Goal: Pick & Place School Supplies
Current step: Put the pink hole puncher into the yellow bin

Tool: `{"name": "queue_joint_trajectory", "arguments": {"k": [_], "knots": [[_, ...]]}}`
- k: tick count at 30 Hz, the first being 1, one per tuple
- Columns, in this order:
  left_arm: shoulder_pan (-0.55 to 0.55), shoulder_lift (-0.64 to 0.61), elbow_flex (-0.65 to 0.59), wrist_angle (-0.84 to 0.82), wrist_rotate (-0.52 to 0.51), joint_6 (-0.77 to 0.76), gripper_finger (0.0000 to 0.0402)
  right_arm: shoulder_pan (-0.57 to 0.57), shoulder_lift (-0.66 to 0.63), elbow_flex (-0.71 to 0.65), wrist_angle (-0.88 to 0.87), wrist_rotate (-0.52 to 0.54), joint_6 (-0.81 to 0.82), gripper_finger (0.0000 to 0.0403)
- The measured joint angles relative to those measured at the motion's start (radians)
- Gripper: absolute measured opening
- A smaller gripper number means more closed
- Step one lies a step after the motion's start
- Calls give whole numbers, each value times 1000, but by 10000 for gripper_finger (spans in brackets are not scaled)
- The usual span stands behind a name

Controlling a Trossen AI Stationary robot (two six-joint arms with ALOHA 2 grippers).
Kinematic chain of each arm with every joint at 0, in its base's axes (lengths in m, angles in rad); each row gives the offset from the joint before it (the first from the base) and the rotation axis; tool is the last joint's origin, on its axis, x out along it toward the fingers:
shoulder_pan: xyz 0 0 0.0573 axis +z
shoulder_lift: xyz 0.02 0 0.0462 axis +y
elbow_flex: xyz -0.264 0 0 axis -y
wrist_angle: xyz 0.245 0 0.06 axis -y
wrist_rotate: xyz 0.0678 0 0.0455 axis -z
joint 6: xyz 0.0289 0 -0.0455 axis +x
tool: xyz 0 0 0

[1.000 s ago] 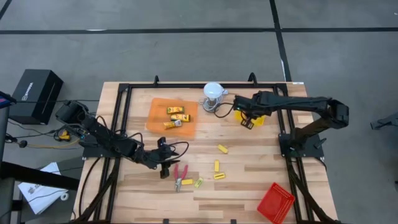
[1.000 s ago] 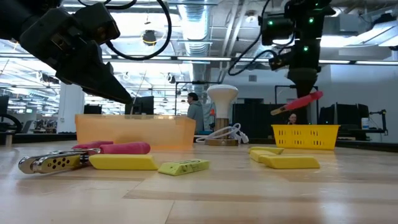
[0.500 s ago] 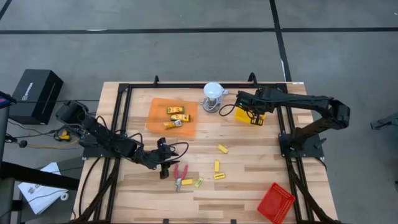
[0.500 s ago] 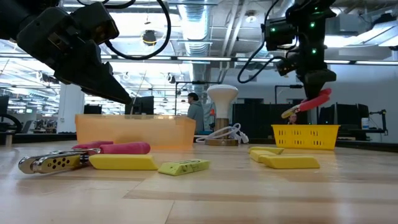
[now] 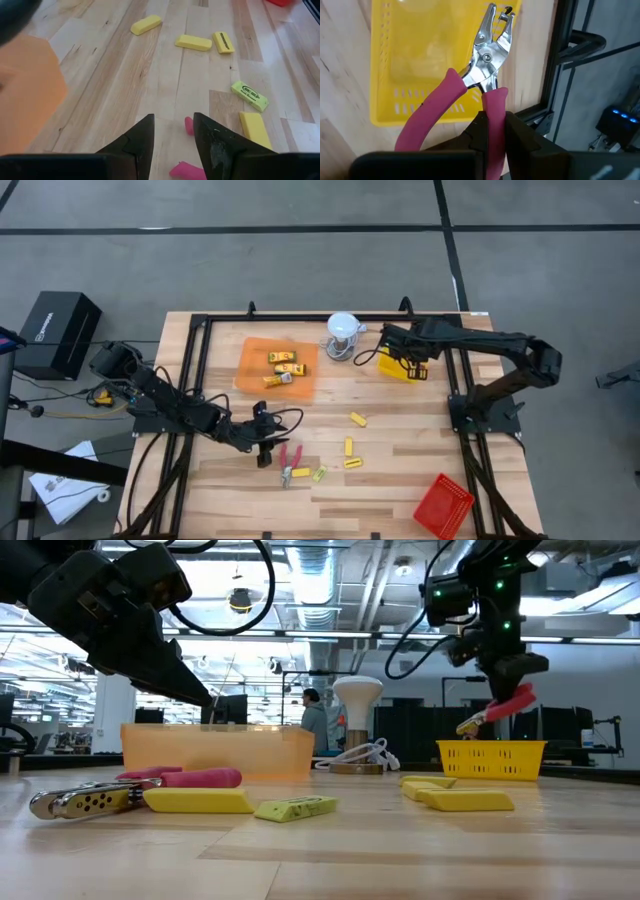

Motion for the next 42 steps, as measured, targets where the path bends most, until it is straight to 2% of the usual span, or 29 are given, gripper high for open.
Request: {"name": "queue_joint_trajectory", "arguments": {"k": [14,26,28,35,42], "knots": [[0,0,0,3,0,0,131,3,138,0,68,2,-92,29],[0,0,0,3,0,0,131,-12,151,0,137,-44,-109,29],[0,0,0,3,0,0,131,-12,151,0,137,-55,-92,44],[0,0,0,3,0,0,131,-11,151,0,137,-58,-56,146],[0,0,0,3,0,0,131,-17,151,0,135,-53,-32,186]]}}
